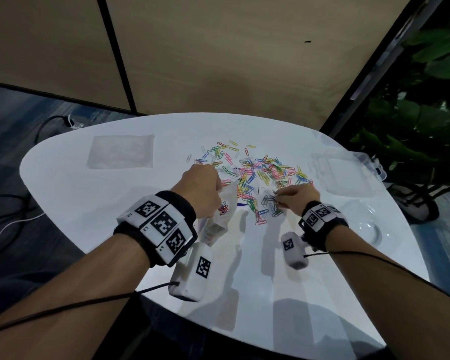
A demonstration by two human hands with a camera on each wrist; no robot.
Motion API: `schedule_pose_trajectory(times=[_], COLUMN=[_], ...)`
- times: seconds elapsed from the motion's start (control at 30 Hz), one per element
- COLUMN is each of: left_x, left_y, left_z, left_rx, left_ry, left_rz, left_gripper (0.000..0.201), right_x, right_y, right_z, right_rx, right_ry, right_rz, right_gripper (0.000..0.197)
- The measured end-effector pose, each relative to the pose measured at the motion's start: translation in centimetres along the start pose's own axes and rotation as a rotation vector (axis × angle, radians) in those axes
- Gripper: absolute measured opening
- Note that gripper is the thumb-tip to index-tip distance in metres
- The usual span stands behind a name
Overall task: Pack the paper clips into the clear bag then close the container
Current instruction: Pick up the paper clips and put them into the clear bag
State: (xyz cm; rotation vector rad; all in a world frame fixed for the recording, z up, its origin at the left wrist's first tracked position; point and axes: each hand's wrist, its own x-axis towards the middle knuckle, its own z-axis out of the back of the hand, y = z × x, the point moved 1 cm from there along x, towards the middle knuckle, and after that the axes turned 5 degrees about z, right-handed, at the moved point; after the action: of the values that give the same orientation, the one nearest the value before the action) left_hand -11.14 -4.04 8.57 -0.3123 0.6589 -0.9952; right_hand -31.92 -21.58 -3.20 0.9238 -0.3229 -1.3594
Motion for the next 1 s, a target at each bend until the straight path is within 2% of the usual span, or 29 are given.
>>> schedule_pose_trajectory(times=[0.07,0.17,0.23,0.33,0.47,0.67,0.77,0.87,0.9,0.97,1.0], left_x=[0.0,0.0,-0.1,-0.5,-0.7,-0.6,-0.4,0.0,0.1,0.1,0.1], left_y=[0.0,-0.1,-0.3,-0.7,-1.1,-2.1,-2.2,-1.9,-1.9,-1.6,-1.5], left_z=[0.0,-0.1,-0.3,-0.5,-0.8,-1.4,-1.7,-1.6,-1.4,-0.9,-0.6], left_rx=[-0.004,0.019,0.033,0.009,-0.054,-0.097,-0.074,-0.099,-0.099,-0.102,-0.105], left_ry=[-0.002,0.006,0.005,-0.002,-0.028,-0.025,-0.011,-0.006,-0.01,-0.023,-0.031], left_rz=[0.008,0.001,-0.018,-0.023,-0.021,-0.025,-0.053,-0.04,-0.034,-0.023,-0.015], left_gripper=[0.032,0.03,0.027,0.028,0.028,0.026,0.023,0.02,0.021,0.024,0.026], right_x=[-1.0,-3.9,-6.0,-8.6,-10.8,-11.1,-10.3,-10.0,-9.9,-9.0,-7.9], right_y=[0.1,2.7,4.7,6.7,8.7,8.4,8.1,8.4,8.8,8.8,8.3], right_z=[0.8,1.6,1.8,1.2,-1.5,-4.7,-4.6,-3.5,-2.8,-1.4,-0.5], right_rx=[0.434,0.858,0.986,1.041,0.986,0.506,0.224,-0.039,-0.024,0.156,0.2], right_ry=[0.005,0.078,0.196,0.294,0.355,0.292,0.208,0.255,0.284,0.321,0.272], right_rz=[-0.157,-0.187,-0.179,-0.19,-0.148,0.01,0.151,0.327,0.353,0.323,0.302], right_gripper=[0.007,0.014,0.02,0.015,0.015,0.019,0.014,0.018,0.021,0.028,0.032])
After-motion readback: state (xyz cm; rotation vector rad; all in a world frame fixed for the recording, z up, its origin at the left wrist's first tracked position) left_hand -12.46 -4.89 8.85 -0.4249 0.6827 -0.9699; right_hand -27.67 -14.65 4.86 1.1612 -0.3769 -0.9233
